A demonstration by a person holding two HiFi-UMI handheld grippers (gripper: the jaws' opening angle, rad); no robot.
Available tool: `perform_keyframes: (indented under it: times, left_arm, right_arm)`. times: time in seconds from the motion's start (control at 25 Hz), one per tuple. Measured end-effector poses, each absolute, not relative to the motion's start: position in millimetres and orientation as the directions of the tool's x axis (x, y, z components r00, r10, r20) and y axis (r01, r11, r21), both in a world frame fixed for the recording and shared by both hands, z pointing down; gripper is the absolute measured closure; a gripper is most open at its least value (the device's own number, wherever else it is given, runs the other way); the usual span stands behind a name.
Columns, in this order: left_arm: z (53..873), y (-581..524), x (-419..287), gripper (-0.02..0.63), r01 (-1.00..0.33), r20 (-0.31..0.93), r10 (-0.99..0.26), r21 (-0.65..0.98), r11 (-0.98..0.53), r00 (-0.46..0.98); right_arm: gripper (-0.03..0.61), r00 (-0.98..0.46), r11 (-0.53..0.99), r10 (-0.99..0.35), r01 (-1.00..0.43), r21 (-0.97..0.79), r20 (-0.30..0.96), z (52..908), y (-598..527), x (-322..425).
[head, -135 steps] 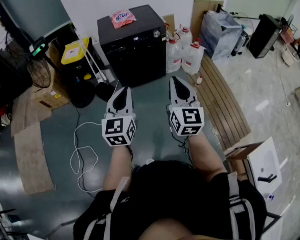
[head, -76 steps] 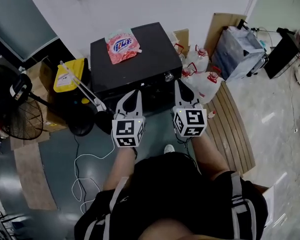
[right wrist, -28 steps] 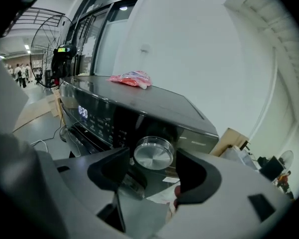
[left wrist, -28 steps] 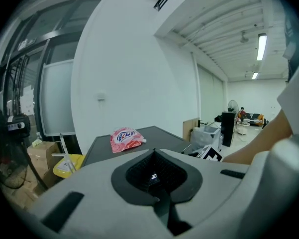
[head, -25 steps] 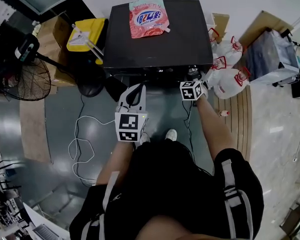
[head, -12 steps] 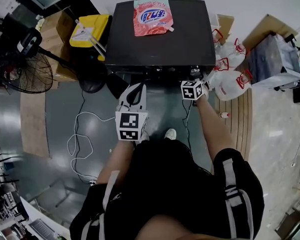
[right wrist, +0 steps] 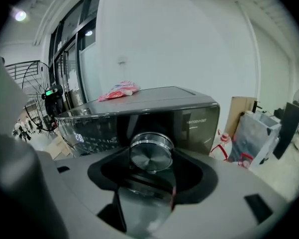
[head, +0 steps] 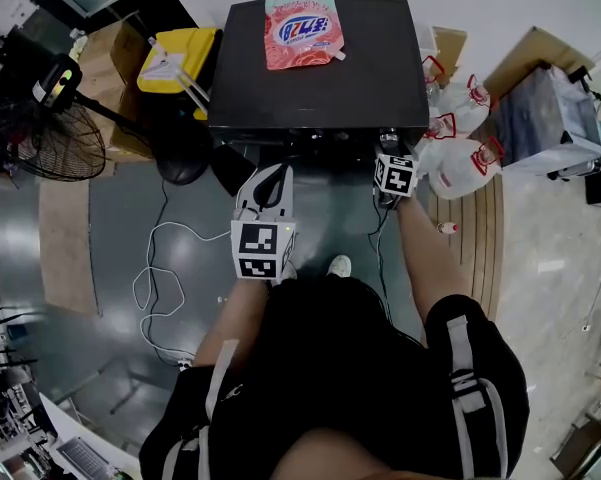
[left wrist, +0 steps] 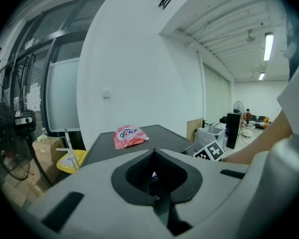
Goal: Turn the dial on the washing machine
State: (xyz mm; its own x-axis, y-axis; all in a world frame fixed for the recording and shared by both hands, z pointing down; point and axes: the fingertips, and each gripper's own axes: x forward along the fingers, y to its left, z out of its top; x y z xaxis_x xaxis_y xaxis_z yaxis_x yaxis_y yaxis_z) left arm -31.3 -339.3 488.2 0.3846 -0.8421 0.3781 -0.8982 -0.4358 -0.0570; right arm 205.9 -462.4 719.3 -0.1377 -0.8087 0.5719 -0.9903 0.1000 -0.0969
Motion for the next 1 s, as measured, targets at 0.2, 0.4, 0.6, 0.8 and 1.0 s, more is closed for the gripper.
perform_keyframes:
  times: [0.2, 0.4, 0.6, 0.8, 1.0]
  left_arm:
    - [488.7, -334.7, -35.4, 0.618, -0.9, 0.379, -0.844, -0.058, -0.432, 0.38]
    - [485.7, -332.1, -41.7, 0.618, -0.906, 0.374, -0.85, -0.056, -0.421, 0.372]
    - [486.2, -326.7, -44.7, 0.618, -0.907, 0.371, -0.853, -0.058, -0.416, 0.368]
    - [484.7, -324.4, -48.6, 0.618, -0.91, 0.37, -0.856, -0.062, -0.41, 0.361]
    - [482.5, -321.6, -51.8, 0.618, -0.913, 0.363, -0.862, -0.064, -0.402, 0.354]
  right_arm:
    - [0.325, -0.154, 0.068, -0.808, -0.983, -0.169, 0.569, 720.3, -462.3, 207.5]
    - [0.325, -0.224, 0.029, -0.819, -0.936, -0.351, 0.528, 721.2, -462.5, 210.7]
    - [0.325, -0.27, -0.012, -0.838, -0.86, -0.51, 0.475, 722.5, -461.6, 212.4]
    - [0.325, -0.275, -0.004, -0.838, -0.862, -0.507, 0.472, 722.0, -462.9, 212.0]
    - [0.325, -0.282, -0.012, -0.84, -0.845, -0.535, 0.463, 722.4, -462.1, 212.1]
